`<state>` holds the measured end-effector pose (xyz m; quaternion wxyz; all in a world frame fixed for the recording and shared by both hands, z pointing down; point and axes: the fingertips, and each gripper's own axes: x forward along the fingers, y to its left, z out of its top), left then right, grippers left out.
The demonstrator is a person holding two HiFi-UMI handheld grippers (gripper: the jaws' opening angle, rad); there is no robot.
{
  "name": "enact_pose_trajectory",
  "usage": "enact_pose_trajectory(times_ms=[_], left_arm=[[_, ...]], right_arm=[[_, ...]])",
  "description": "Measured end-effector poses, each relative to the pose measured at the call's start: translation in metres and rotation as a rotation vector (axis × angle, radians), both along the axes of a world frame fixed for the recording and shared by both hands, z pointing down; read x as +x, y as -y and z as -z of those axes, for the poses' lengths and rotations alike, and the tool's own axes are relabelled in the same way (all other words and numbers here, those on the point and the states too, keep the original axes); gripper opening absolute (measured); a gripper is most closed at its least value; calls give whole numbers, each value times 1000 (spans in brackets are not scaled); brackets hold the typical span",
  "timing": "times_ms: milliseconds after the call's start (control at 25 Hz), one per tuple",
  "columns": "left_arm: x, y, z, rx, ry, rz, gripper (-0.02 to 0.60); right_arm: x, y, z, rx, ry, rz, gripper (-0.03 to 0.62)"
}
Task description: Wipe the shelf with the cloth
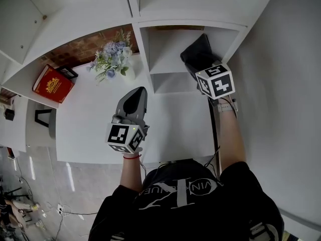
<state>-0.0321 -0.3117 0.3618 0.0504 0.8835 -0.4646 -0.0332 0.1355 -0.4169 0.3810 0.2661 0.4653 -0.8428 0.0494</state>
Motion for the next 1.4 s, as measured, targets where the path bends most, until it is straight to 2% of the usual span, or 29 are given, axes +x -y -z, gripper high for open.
enact_pose_trajectory(times_ms=[40,80,200,320,400,520,640,960,1120,1400], left_arm=[[0,0,0,0,-2,-1,11],[0,1,1,1,-4,-3,11],[1,0,0,0,-6,-6,11],[-1,-4,-1,-2,-3,-5,11],[-6,-6,-1,-3,-2,7,11],[-17,-10,-2,-7,-4,36,11],[-26,-13,-5,-13,-5,60,11],[-54,-26,-3,-10,-1,132,11],[-65,-33,-3,-11,1,162,11],[-71,-39,0,-4,1,181,11]], right_arm=[[-3,-6,2,5,-22,48,221],[-4,-10,-1,7,-91,92,253],[-2,-13,-31,-29,-394,176,282],[2,-10,-54,-5,-598,152,284],[0,-8,-57,43,-675,124,284],[-15,-9,-52,106,-680,121,261],[-44,-15,-49,150,-659,163,232],[-110,-23,-47,248,-696,261,164],[-118,-24,-46,273,-726,275,140],[-118,-33,-38,275,-691,303,81]])
